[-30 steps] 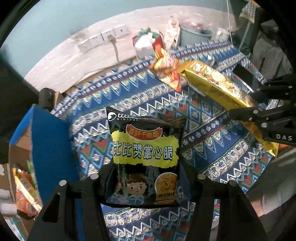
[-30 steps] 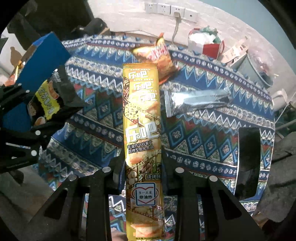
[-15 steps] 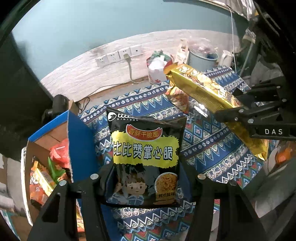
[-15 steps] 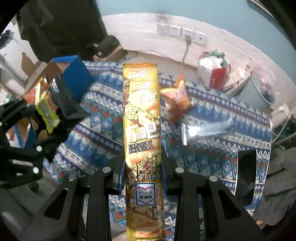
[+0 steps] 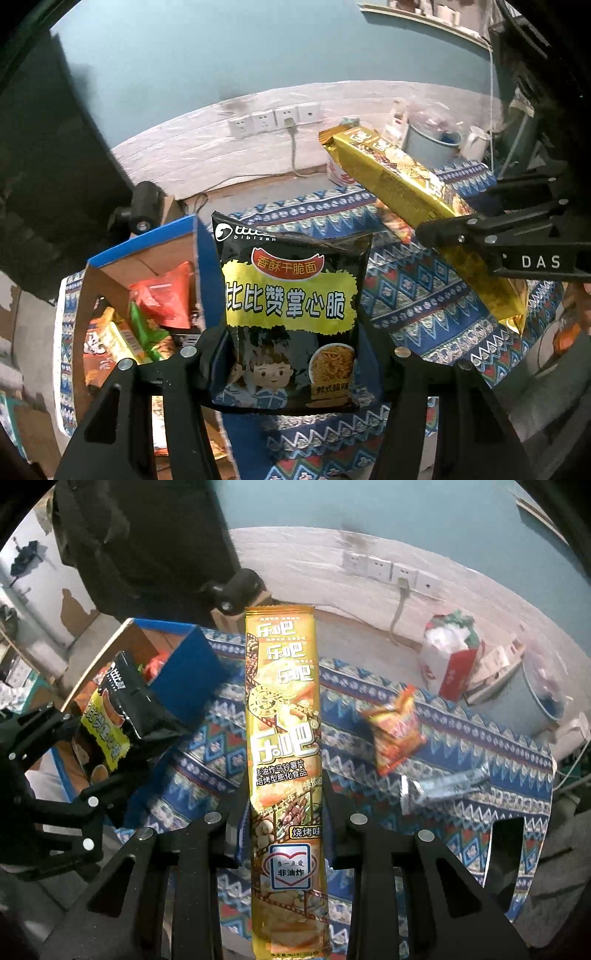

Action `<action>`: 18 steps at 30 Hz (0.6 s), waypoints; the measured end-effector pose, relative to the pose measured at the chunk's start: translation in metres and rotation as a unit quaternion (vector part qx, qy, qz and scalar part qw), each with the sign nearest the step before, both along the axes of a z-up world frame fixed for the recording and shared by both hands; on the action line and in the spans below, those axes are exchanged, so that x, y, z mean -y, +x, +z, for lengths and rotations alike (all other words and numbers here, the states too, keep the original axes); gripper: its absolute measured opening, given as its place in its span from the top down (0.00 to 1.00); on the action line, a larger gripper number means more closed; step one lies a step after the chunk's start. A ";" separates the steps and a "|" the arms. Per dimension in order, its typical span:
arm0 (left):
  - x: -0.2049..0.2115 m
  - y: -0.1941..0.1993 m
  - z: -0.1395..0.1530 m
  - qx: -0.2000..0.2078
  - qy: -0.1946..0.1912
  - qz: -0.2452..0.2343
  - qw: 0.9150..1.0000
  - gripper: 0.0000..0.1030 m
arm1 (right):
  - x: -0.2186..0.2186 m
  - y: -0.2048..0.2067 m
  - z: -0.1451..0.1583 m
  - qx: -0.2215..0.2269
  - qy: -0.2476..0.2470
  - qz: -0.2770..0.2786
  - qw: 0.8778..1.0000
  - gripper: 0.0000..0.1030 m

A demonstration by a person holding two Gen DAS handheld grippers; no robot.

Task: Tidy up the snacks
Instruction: 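Carry the black bag and yellow bar over the box with both grippers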

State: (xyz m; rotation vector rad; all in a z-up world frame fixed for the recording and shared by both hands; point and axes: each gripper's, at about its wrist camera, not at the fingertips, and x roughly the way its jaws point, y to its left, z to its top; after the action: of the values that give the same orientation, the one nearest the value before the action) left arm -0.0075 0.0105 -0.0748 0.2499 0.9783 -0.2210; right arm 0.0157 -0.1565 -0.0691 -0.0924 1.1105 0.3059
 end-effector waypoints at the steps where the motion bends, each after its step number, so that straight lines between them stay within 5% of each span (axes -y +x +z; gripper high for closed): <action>1: -0.004 0.001 0.000 0.001 0.000 0.005 1.000 0.43 | -0.006 0.002 0.001 0.001 0.002 0.004 1.000 0.72; 18: -0.081 -0.005 0.010 0.023 0.000 0.084 0.996 0.42 | -0.094 0.034 0.011 0.007 0.023 0.055 0.998 0.72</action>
State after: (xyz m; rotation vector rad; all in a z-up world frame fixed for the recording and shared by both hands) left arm -0.0129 0.0917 -0.0650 0.1705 0.9481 -0.0604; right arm 0.0497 -0.0625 -0.0581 -0.1156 1.0864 0.4288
